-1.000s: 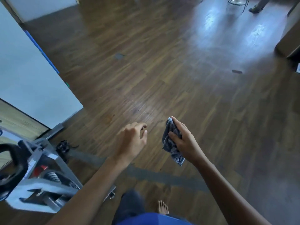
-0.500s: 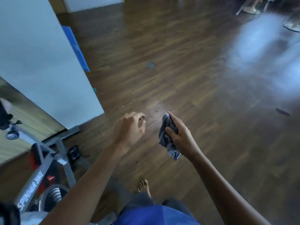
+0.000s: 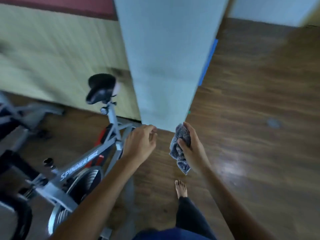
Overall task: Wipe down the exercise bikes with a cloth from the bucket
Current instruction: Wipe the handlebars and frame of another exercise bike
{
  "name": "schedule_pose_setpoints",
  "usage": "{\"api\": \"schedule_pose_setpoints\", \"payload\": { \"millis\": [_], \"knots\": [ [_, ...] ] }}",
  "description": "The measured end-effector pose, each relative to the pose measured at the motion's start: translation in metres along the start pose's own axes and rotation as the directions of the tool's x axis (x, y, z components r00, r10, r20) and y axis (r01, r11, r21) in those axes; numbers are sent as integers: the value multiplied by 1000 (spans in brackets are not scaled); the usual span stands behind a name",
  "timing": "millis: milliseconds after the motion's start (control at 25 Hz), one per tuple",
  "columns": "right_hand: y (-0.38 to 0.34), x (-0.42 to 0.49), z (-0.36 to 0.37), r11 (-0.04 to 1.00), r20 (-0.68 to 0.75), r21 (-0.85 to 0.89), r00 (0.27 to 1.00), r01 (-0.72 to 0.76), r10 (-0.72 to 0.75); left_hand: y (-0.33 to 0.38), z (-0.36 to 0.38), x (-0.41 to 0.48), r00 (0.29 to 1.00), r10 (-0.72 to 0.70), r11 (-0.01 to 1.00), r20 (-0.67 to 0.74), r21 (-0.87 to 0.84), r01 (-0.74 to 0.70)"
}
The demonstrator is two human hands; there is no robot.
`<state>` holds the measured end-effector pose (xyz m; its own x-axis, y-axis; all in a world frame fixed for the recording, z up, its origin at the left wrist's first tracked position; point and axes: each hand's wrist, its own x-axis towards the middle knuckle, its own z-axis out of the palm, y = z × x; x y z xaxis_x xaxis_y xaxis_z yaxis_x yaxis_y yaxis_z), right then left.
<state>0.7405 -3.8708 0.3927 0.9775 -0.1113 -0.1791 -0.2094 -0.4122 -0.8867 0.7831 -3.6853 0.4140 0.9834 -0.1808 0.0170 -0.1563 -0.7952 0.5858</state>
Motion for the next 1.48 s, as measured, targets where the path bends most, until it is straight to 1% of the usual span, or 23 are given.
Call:
{"api": "schedule_pose_setpoints", "payload": {
  "millis": [40,120,200,280,360,440,480,560,600,680,800,840,920,1000,1080,1160,1280,1360,1400,1440,1480],
  "knots": [
    [-3,31,10,1000,63,-9,998,21,-21,-10,-2,14,996,-83,997,-40,0,83],
    [-2,92,39,995,211,-26,973,96,-89,-40,1,38,959,-260,966,-117,-23,259],
    [2,143,76,982,309,-43,937,183,-161,-78,10,60,898,-397,918,-191,-76,389],
    [9,187,119,962,373,-46,898,270,-235,-117,20,80,816,-515,857,-261,-134,498],
    [16,228,166,938,412,-24,858,347,-307,-156,28,105,744,-587,809,-320,-185,558],
    [20,262,212,911,450,17,810,412,-375,-194,36,129,696,-608,791,-383,-212,574],
    [22,279,237,892,459,42,784,450,-417,-215,38,141,676,-606,790,-420,-217,573],
    [19,302,272,847,430,87,748,524,-506,-243,36,162,641,-589,798,-492,-229,558],
    [22,320,303,813,409,122,717,569,-564,-270,37,177,611,-585,798,-533,-241,553],
    [20,342,333,722,345,148,649,675,-678,-298,29,199,545,-577,804,-609,-304,511],
    [23,369,377,605,302,152,546,782,-782,-342,24,223,472,-601,793,-645,-408,451],
    [23,375,389,575,296,157,517,803,-803,-353,22,228,460,-612,786,-643,-435,438],
    [28,387,409,529,264,191,475,827,-839,-368,27,239,468,-613,788,-636,-451,419],
    [30,400,427,472,208,214,432,855,-878,-375,32,243,459,-609,792,-647,-455,408],
    [30,409,442,454,170,152,429,878,-887,-380,36,246,442,-602,797,-665,-472,377],
    [27,411,455,439,149,96,423,893,-894,-383,37,245,407,-614,789,-676,-533,305],
    [33,407,471,383,161,-26,382,923,-910,-384,40,244,382,-628,772,-678,-604,198],
    [42,418,473,337,165,-85,347,938,-923,-387,46,245,357,-630,771,-689,-610,183],
    [47,425,471,339,162,-109,353,934,-921,-390,49,246,338,-633,770,-696,-609,188],
    [50,430,469,374,151,-124,390,919,-908,-391,52,247,326,-634,771,-701,-609,189],
    [51,431,468,436,135,-121,449,892,-883,-391,54,247,321,-633,772,-704,-606,192]
  ]
}}
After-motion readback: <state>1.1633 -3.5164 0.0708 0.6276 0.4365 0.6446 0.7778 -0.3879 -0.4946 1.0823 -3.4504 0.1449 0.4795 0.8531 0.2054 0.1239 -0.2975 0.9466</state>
